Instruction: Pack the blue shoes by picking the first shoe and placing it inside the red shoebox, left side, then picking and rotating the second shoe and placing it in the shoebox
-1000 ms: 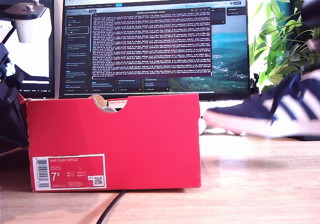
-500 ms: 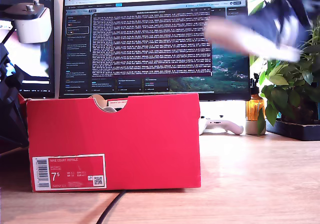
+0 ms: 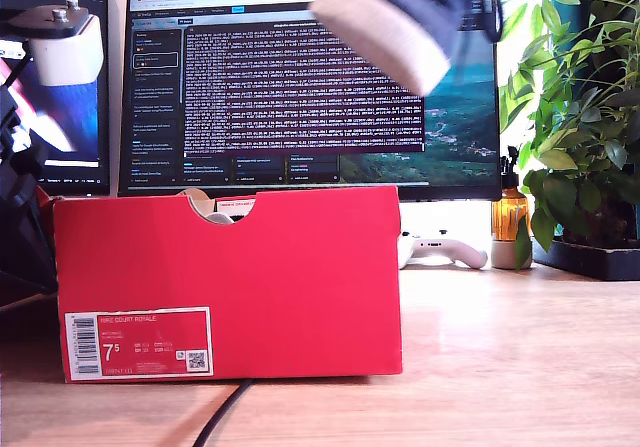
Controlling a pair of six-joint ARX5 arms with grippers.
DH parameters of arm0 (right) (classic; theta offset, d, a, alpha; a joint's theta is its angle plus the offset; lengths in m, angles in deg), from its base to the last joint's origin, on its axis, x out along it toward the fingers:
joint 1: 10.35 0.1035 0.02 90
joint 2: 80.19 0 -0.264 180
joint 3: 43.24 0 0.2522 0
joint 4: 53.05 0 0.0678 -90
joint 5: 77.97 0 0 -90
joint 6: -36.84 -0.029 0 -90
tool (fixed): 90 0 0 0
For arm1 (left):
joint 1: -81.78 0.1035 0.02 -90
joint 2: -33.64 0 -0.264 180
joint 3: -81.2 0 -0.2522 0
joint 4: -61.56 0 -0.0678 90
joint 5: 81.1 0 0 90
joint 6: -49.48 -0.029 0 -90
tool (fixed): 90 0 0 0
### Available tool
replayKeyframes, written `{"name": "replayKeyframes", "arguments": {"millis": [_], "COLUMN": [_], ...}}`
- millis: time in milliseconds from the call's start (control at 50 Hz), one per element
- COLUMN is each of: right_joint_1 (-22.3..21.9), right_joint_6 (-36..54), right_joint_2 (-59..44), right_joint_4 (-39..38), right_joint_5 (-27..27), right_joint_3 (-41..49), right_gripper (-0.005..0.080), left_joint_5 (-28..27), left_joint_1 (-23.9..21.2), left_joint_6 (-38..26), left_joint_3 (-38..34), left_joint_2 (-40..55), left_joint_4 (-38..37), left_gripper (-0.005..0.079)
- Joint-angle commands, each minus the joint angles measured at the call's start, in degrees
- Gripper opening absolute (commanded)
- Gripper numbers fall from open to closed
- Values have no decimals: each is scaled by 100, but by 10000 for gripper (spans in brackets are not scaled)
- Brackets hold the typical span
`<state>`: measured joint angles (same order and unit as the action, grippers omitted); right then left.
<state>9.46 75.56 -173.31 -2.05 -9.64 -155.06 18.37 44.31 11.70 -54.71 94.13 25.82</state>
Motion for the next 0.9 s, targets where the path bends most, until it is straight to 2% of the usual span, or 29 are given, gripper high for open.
{"name": "replayKeyframes", "arguments": {"millis": [0, 360, 560, 880], "right_joint_1": [109, 450, 494, 535], "right_joint_6": [-74, -76, -101, -96], "right_joint_2": [-59, -551, -844, -1292], "right_joint_4": [-256, -968, -1381, -1519], "right_joint_5": [-72, -24, -7, 68], "right_joint_3": [-116, -116, -116, -116], "right_gripper": [-10, -10, -10, -10], "left_joint_5": [-28, -28, -31, -219], "left_joint_1": [-15, -15, -15, -15], "left_joint_6": [46, 46, 46, 46], "left_joint_3": [57, 57, 57, 57], "left_joint_2": [26, 26, 26, 26], "left_joint_4": [61, 61, 61, 59], "left_gripper": [-16, -16, -16, -16]}}
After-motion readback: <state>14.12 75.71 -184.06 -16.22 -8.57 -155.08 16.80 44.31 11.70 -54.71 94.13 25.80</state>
